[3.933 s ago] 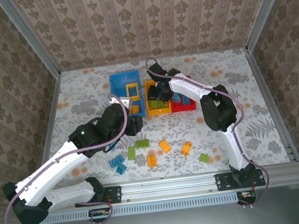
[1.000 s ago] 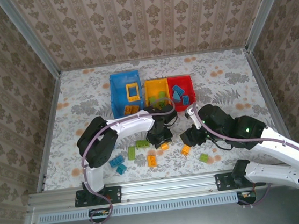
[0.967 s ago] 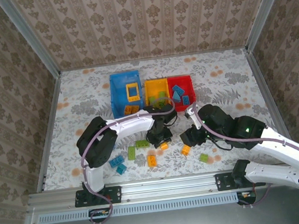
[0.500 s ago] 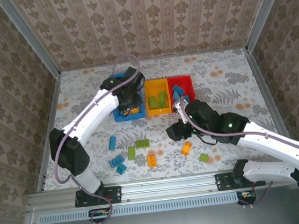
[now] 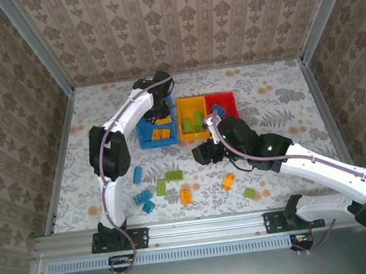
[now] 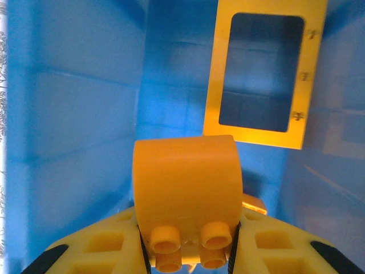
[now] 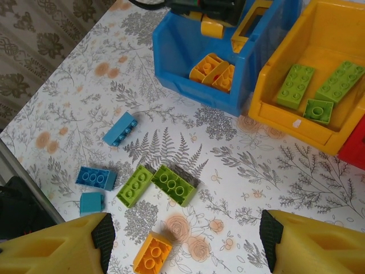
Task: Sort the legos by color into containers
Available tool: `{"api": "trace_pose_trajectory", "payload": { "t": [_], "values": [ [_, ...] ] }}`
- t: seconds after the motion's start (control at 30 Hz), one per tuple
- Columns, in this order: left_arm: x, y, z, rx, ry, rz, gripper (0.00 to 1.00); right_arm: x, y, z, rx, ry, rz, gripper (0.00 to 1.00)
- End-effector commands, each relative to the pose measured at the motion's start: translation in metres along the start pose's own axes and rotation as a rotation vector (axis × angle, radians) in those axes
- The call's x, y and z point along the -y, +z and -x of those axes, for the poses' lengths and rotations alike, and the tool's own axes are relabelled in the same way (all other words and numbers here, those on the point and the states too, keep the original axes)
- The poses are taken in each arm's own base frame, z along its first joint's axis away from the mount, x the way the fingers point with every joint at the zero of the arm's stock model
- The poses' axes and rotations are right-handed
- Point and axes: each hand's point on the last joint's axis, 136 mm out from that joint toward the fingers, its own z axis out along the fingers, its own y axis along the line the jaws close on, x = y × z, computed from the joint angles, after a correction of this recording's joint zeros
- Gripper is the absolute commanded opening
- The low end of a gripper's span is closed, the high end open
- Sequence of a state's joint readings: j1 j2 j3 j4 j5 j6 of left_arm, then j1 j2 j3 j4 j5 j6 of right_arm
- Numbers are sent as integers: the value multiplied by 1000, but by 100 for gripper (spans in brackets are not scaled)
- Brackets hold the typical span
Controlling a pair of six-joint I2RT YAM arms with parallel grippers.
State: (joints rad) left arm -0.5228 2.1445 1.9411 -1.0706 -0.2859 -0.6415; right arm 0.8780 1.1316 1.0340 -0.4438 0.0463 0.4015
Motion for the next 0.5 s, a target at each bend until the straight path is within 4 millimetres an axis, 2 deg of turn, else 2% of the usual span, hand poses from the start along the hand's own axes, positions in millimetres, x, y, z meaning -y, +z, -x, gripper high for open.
{"api": "trace_pose_trajectory", "payload": {
  "t": [0.0,0.27,0.37,0.47],
  "values": [
    [-10,4,6,-1,38,44,30,1,-8,12,53,33,-6,71],
    [-7,27,-2,-47,63,63,40,4,-6,5,35,39,-16,71],
    [-7,26,-2,-48,61,65,45,4,-4,4,27,39,-14,71],
    [-7,17,2,-35,53,57,52,4,-1,2,13,35,-15,72]
  ]
}}
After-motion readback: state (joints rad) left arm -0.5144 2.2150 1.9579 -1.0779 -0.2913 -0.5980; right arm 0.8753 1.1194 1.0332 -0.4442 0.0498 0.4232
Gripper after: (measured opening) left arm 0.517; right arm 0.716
